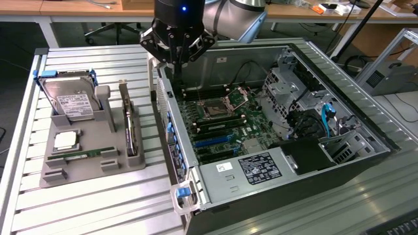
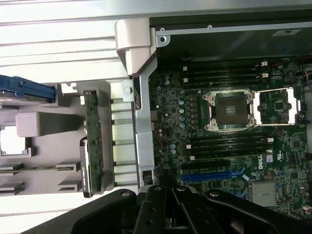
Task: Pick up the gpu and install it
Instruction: 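Reach for the gpu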
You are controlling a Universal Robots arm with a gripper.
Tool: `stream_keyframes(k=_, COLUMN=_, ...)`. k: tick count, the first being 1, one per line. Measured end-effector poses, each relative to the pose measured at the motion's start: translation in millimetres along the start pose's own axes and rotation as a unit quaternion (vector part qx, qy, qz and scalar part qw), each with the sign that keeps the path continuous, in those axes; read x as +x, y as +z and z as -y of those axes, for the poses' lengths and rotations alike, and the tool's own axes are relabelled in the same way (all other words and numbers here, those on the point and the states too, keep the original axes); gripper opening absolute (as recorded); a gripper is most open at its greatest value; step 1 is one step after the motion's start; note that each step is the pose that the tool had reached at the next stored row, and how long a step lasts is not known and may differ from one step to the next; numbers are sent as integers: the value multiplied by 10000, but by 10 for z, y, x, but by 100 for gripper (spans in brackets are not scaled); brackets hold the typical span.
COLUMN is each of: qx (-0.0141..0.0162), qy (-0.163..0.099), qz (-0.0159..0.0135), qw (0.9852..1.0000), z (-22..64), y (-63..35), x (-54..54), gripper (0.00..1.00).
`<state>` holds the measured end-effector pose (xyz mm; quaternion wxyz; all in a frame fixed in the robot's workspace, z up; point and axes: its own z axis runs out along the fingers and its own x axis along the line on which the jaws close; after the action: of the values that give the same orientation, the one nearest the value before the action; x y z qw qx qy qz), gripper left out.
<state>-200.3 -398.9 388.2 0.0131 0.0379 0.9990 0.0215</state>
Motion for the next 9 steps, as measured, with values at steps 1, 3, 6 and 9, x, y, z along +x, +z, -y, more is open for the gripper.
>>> stream_keyframes(k=1, qx=0, qy=0, qz=0, qw=10000, z=1, y=0, x=8, gripper=11)
stream_keyframes(k=3, qx=0, qy=0, qz=0, qw=10000, z=2, y=1, x=29, gripper=11)
stream_keyframes(k=6, qx=0, qy=0, qz=0, qw=10000, z=4, y=2, x=47, gripper=11)
stream_keyframes(k=9, qx=0, qy=0, qz=0, qw=10000, z=5, y=3, x=68, gripper=11)
